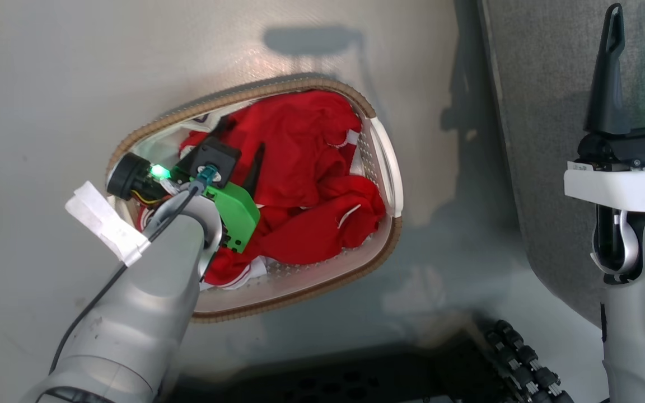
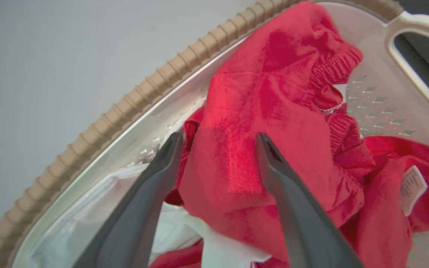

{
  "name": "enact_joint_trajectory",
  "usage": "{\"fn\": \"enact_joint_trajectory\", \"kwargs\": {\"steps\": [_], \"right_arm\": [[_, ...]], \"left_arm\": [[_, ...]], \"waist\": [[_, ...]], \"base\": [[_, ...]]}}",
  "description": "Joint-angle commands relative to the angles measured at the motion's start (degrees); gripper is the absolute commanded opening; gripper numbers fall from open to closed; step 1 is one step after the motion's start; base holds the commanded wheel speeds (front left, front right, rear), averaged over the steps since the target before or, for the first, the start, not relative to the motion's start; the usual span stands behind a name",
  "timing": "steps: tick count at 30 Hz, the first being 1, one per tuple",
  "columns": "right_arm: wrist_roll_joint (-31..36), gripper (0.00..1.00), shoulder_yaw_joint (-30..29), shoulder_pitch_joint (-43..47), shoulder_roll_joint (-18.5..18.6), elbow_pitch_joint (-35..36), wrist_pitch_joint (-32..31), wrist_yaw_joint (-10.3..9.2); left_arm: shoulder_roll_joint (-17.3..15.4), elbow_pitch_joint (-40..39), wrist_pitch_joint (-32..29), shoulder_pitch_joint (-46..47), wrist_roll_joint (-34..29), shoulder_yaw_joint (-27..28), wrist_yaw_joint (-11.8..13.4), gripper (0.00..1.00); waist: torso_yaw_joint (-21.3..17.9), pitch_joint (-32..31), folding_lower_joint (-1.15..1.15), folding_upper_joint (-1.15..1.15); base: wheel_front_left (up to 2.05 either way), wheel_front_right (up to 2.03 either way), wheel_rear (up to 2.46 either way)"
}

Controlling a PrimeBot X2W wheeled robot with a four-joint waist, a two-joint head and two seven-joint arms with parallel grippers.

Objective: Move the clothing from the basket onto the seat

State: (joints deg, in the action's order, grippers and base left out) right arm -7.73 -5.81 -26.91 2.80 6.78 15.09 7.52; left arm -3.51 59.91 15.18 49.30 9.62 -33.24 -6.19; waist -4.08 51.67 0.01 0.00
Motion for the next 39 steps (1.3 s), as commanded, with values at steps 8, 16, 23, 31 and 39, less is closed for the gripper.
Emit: {"fn": "enact_joint_trajectory", "kwargs": {"steps": [8, 16, 23, 31, 39], "right_arm": [[-1.09, 1.00, 0.37, -1.16, 0.17, -0.24, 0.07, -0.06], [-1.61, 1.00, 1.48, -0.87, 0.16, -0.78, 0.07, -0.06], [-1.66, 1.00, 1.54, -0.41, 0.17, -1.69, 0.08, -0.06], [-0.95, 1.00, 1.64, 0.83, 0.18, -3.34, 0.08, -0.06], [0.35, 1.00, 1.93, 3.94, 0.19, -5.24, 0.08, -0.06]], "left_arm": [[-0.69, 2.87, -0.04, 2.99, 0.36, 0.59, 0.20, 1.00], [0.17, 5.50, -0.03, 3.64, 2.29, -0.67, -0.75, 0.00], [0.42, -0.88, -0.03, 0.22, 3.53, -0.37, -1.03, 0.00], [-0.45, -11.93, -0.01, -6.17, 3.01, -0.79, -1.22, 0.00], [-2.34, -22.24, -0.01, -12.58, 2.09, -2.37, -1.32, 0.00]], "waist": [[-1.85, 3.02, -0.01, 0.00], [-2.21, 2.62, -0.01, 0.00], [-1.77, 0.91, -0.01, 0.00], [-0.49, -3.92, -0.01, 0.00], [1.44, -12.29, -0.01, 0.00]], "base": [[0.00, 0.00, 0.00], [0.00, 0.00, 0.00], [0.00, 0.00, 0.00], [0.00, 0.00, 0.00], [0.00, 0.00, 0.00]]}}
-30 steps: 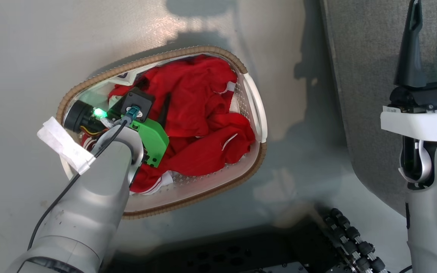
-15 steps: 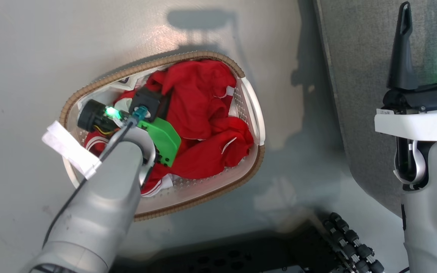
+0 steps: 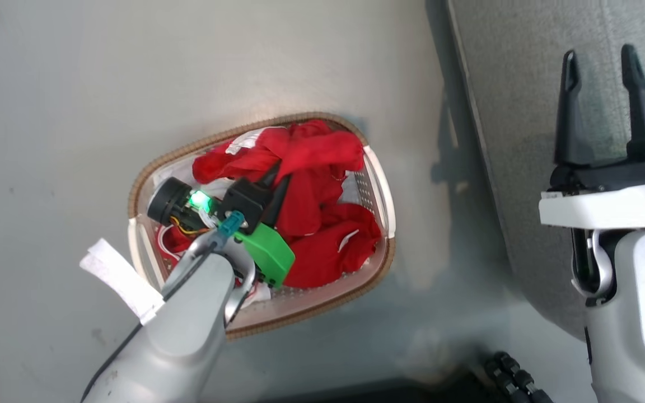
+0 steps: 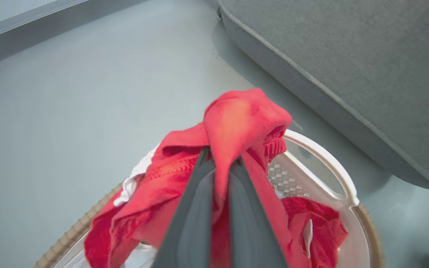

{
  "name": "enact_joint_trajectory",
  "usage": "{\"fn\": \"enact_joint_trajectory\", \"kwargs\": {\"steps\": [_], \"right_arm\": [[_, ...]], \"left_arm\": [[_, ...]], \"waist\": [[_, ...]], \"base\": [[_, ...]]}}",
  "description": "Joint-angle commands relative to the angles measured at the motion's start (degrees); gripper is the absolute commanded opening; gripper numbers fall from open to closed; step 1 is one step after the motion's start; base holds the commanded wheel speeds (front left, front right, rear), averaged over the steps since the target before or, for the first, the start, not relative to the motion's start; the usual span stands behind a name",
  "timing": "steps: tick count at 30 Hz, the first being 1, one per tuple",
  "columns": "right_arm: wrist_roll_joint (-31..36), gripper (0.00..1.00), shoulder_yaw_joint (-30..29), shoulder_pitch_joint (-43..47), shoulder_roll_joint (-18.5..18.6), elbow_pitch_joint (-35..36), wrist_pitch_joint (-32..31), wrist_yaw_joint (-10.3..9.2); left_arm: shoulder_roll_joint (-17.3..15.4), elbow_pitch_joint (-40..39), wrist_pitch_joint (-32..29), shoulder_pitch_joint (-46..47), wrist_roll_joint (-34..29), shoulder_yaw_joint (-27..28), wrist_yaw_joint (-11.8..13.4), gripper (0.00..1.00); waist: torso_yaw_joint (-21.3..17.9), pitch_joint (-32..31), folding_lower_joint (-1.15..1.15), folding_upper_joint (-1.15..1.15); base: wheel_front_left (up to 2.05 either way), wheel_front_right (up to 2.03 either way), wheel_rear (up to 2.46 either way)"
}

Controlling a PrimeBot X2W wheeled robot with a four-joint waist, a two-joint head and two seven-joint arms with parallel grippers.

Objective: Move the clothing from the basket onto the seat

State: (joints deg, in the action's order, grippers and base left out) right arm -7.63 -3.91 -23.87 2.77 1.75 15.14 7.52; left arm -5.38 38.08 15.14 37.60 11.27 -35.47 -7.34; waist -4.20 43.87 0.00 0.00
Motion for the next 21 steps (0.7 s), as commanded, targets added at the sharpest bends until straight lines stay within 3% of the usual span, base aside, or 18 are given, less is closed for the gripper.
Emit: {"fn": "enact_joint_trajectory", "kwargs": {"steps": [1, 12, 21], "right_arm": [[0.60, 1.00, -0.08, 1.50, 0.20, -0.52, 0.02, -0.06], [2.08, 1.00, 1.58, 7.27, 0.22, -3.69, 0.03, -0.06], [2.32, 1.00, 4.40, 10.95, 0.20, -5.22, 0.02, -0.06]], "left_arm": [[-0.77, -1.65, 0.03, -1.19, 0.64, -0.76, -0.16, 0.00], [-5.93, -12.49, -0.14, 0.59, 4.39, -4.75, -0.17, 0.00], [-11.70, -20.67, -6.01, 8.36, 8.66, -5.53, -0.17, 0.00]], "waist": [[2.01, -5.91, 0.00, 0.00], [4.09, -19.18, 0.00, 0.00], [3.98, -27.85, 0.00, 0.00]], "base": [[0.00, 0.00, 0.00], [0.00, 0.00, 0.00], [0.00, 0.00, 0.00]]}}
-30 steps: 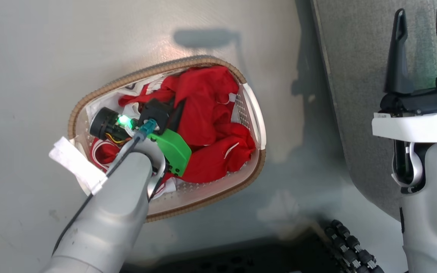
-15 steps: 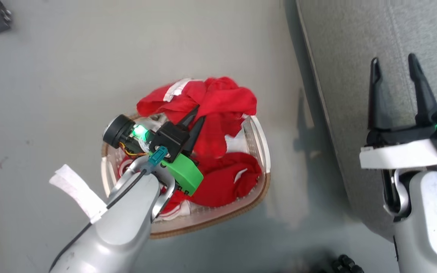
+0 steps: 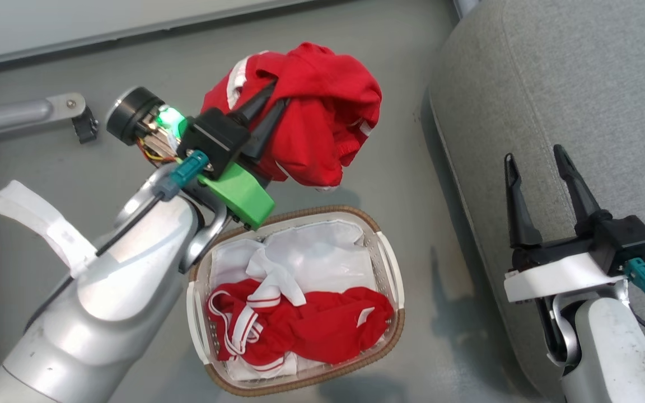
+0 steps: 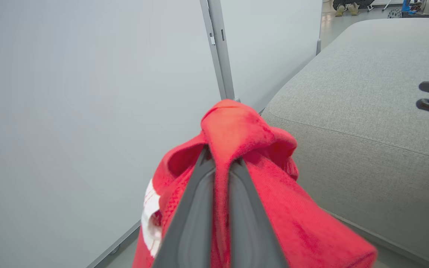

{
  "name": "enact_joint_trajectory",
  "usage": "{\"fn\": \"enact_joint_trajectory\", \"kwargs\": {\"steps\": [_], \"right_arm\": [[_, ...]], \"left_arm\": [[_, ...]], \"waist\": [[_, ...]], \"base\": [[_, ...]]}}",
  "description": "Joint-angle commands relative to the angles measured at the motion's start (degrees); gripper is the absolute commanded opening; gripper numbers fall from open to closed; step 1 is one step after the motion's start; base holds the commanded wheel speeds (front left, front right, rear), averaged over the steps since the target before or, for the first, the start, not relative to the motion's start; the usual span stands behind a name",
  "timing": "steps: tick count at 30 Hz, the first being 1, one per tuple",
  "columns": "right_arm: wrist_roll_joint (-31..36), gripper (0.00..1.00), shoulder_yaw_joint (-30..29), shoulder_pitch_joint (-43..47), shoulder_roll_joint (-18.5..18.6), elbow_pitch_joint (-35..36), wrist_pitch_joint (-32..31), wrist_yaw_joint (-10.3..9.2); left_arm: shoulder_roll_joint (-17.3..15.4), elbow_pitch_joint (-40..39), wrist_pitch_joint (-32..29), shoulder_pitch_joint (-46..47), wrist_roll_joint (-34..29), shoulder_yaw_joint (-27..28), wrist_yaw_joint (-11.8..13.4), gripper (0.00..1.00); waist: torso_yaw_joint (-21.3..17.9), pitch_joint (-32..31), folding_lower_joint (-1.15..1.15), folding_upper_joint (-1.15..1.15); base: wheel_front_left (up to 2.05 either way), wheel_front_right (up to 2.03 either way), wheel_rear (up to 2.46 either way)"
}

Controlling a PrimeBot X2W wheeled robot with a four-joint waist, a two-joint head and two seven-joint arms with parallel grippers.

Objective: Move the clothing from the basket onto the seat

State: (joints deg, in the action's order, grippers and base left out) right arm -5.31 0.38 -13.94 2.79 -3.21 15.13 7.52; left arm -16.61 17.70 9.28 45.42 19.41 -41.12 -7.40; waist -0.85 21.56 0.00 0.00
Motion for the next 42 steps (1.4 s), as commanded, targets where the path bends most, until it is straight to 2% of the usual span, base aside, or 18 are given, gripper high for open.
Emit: {"fn": "enact_joint_trajectory", "kwargs": {"steps": [1, 8, 15, 22, 30, 42], "right_arm": [[-0.13, 1.00, 0.54, 1.28, 0.20, -0.33, 0.03, -0.06], [-0.92, 1.00, 4.60, 3.06, 0.20, -1.12, 0.04, -0.06], [-0.63, 1.00, 9.18, 1.42, 0.20, -1.62, 0.03, -0.06], [0.34, 1.00, 11.89, -1.27, 0.20, -3.23, 0.03, -0.06], [1.56, 1.00, 12.26, -4.99, 0.20, -8.54, 0.04, -0.06], [1.45, 1.00, 17.11, -12.01, 0.20, -15.11, 0.03, -0.06]], "left_arm": [[-0.94, -0.84, -0.94, 1.21, 0.72, 0.37, -0.12, 0.00], [-4.02, -5.44, -6.57, 4.41, 3.77, 1.33, -0.12, 0.00], [-4.49, -9.22, -10.61, 4.53, 6.19, 1.53, 0.16, 0.00], [-3.73, -12.28, -12.45, 2.91, 6.88, -0.51, 0.18, 0.00], [-2.81, -16.24, -13.36, 2.16, 7.43, -2.51, 0.15, 0.00], [-1.69, -19.26, -13.62, 0.91, 8.95, -4.52, 0.11, 0.00]], "waist": [[0.51, -6.20, 0.00, 0.00], [-0.69, -10.94, 0.00, 0.00], [-1.26, -13.90, 0.00, 0.00], [-0.19, -15.89, 0.00, 0.00], [1.21, -17.02, 0.00, 0.00], [2.42, -17.72, 0.00, 0.00]], "base": [[0.00, 0.00, 0.00], [0.00, 0.00, 0.00], [0.00, 0.00, 0.00], [0.00, 0.00, 0.00], [0.00, 0.00, 0.00], [0.00, 0.00, 0.00]]}}
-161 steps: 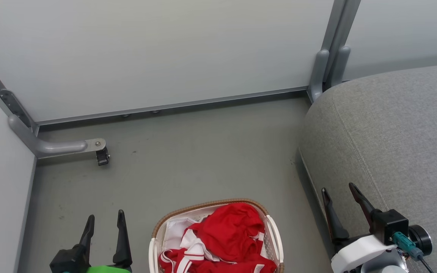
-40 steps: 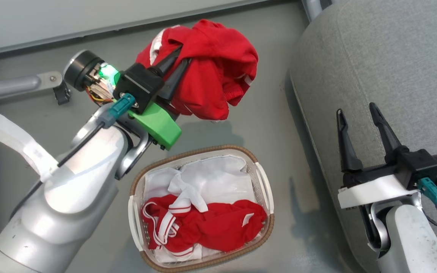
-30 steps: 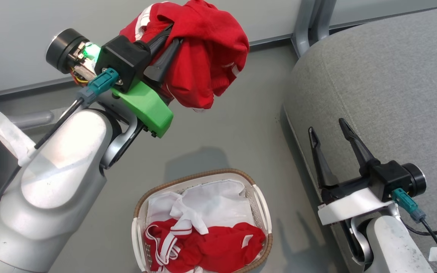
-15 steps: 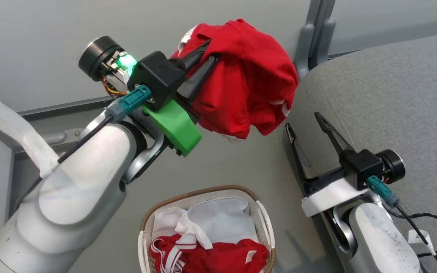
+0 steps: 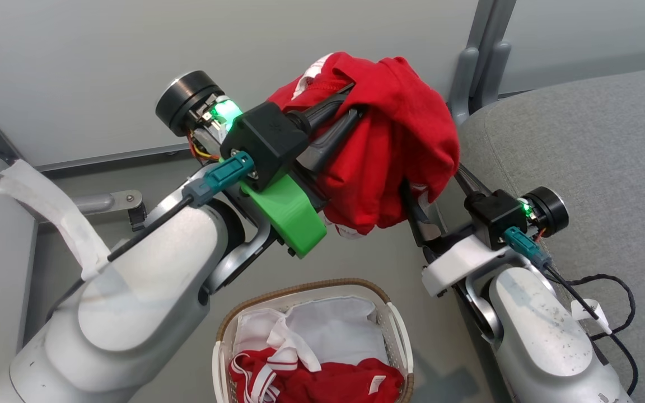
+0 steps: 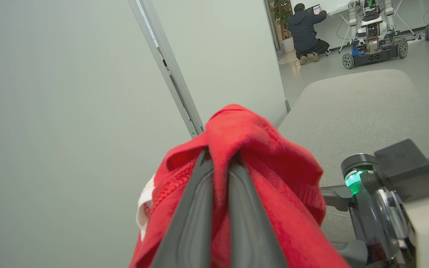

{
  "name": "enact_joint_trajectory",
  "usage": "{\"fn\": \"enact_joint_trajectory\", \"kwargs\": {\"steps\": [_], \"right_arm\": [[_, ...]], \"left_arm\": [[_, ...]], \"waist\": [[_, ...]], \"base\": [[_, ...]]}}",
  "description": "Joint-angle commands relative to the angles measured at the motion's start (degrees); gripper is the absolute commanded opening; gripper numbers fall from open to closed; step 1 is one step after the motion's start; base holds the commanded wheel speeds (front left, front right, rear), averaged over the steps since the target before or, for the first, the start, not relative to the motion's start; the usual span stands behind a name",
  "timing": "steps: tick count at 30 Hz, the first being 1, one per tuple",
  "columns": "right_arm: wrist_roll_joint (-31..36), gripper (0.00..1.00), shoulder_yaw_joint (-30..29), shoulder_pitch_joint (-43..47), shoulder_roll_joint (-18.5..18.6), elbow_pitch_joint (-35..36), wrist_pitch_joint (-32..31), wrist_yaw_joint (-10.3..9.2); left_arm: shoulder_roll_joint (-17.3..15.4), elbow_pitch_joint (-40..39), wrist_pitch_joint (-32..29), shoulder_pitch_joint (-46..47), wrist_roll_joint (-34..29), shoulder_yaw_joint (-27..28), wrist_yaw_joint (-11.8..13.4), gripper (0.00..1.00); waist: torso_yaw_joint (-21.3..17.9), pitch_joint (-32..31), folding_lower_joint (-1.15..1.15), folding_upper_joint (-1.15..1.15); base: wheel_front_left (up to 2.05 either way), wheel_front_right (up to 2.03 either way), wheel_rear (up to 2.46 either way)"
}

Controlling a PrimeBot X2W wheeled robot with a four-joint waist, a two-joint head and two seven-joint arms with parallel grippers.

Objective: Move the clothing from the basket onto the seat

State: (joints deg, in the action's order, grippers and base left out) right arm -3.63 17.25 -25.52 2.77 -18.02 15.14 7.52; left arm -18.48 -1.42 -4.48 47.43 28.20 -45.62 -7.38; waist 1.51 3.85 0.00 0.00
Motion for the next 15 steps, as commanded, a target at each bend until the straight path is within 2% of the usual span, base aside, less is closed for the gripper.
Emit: {"fn": "enact_joint_trajectory", "kwargs": {"steps": [1, 2, 4, 8, 15], "right_arm": [[-0.32, 0.72, 0.72, -0.81, 0.21, -0.62, 0.02, -0.06], [-0.38, 0.36, 1.26, -1.20, 0.21, -0.99, 0.03, -0.06], [-0.57, 0.00, 1.75, -1.77, 0.25, -1.58, 0.02, -0.06], [-0.91, 0.00, 1.82, -2.06, 0.22, -1.98, 0.02, -0.06], [-2.06, 0.00, -0.49, 0.46, 0.21, -1.94, 0.02, -0.06]], "left_arm": [[0.12, -0.13, 0.25, -1.29, 0.35, -0.11, 0.09, 0.00], [-0.06, 0.01, 0.39, -1.52, 0.53, -0.17, 0.08, 0.00], [-0.40, 0.52, 0.74, -2.29, 0.64, -0.09, 0.48, 0.00], [-1.13, 1.76, 2.92, -4.46, 1.04, 0.15, 0.97, 0.00], [0.02, 5.98, 10.08, -11.51, 2.73, 1.11, 3.16, 0.00]], "waist": [[0.11, -0.04, 0.00, 0.00], [0.19, -0.09, 0.00, 0.00], [0.28, -0.15, 0.00, 0.00], [0.35, -0.22, 0.00, 0.00], [0.39, -1.04, 0.00, 0.00]], "base": [[0.00, 0.00, 0.00], [0.00, 0.00, 0.00], [0.00, 0.00, 0.00], [0.00, 0.00, 0.00], [0.00, 0.00, 0.00]]}}
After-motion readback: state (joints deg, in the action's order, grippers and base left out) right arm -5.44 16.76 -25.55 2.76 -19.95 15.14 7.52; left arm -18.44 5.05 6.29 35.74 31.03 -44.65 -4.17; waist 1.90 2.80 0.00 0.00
